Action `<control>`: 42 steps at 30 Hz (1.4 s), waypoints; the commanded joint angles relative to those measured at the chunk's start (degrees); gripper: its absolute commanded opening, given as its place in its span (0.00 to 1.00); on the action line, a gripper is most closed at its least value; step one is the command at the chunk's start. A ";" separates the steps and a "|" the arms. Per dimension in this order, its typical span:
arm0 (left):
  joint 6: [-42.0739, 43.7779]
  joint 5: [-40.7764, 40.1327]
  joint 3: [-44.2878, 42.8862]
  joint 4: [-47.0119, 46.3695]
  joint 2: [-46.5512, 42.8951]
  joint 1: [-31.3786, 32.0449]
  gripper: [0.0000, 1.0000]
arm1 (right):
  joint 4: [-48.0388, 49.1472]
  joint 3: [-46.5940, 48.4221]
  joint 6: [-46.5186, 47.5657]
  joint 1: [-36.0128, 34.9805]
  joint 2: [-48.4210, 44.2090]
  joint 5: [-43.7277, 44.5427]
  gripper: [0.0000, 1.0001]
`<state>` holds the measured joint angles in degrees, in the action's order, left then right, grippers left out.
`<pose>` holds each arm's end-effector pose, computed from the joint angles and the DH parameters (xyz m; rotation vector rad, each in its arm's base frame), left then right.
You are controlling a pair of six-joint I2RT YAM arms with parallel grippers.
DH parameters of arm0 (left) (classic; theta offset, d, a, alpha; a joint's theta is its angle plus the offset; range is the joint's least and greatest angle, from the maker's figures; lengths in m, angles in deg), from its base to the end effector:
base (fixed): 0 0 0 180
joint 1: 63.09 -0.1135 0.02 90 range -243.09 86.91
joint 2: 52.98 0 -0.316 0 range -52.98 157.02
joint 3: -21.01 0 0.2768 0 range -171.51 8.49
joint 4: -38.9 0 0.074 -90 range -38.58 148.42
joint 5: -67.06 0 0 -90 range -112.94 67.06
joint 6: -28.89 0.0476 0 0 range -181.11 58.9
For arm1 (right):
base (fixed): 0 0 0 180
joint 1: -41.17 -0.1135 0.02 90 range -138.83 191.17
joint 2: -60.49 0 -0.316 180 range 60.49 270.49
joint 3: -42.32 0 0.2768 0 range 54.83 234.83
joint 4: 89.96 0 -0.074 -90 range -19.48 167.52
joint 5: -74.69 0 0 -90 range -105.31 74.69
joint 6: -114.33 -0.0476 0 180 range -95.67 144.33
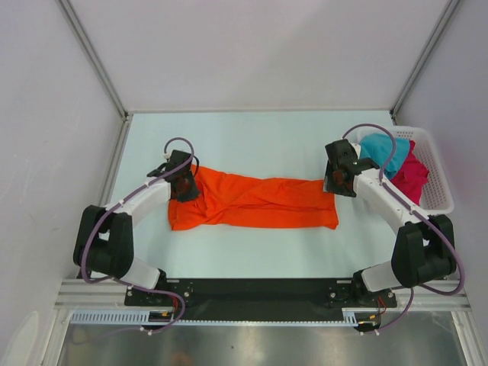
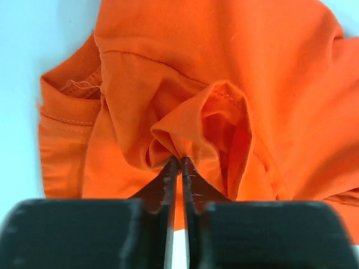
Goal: Fold and stack the t-shirts
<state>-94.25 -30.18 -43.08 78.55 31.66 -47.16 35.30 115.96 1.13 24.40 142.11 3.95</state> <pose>0.2997 -0.0793 0.2258 -0.4346 2.5780 -0.1384 0.2942 0.0723 0.2820 0.2504 2.5667 -0.1972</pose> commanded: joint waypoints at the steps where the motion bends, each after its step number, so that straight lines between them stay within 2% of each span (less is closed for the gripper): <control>1: 0.63 0.83 -2.22 -3.05 -0.09 -0.37 0.02 | 1.08 1.10 1.05 0.43 0.55 1.04 0.56; 14: 1.59 -1.89 -3.18 2.30 -8.08 -2.47 0.00 | 2.58 -0.74 1.23 0.95 0.38 -0.19 0.55; 20: 1.95 -1.72 0.50 5.20 -14.67 -4.40 0.02 | 3.45 -1.36 1.76 1.83 0.11 -0.98 0.55; 23: 1.77 -1.54 2.88 5.47 -17.49 -5.20 0.11 | 4.07 -1.71 1.84 1.92 0.46 -1.77 0.55; 24: 1.86 -1.20 3.32 5.47 -17.75 -5.29 0.21 | 4.16 -1.80 1.76 1.92 0.64 -1.95 0.55; 29: 1.94 -0.93 2.53 6.18 -16.35 -5.73 0.44 | 4.51 -2.15 1.93 1.83 0.99 -2.30 0.54; 32: 2.12 -1.63 0.96 6.09 -15.04 -5.64 0.50 | 4.42 -2.23 2.11 2.01 0.82 -2.22 0.55; 42: 2.82 -2.77 -5.03 1.96 -4.14 -6.08 0.52 | 4.25 -1.89 2.63 2.54 0.99 -2.22 0.54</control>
<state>-92.50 -31.58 -44.40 83.88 24.25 -52.76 38.78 113.73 2.59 26.49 143.21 1.77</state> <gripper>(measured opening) 0.516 0.549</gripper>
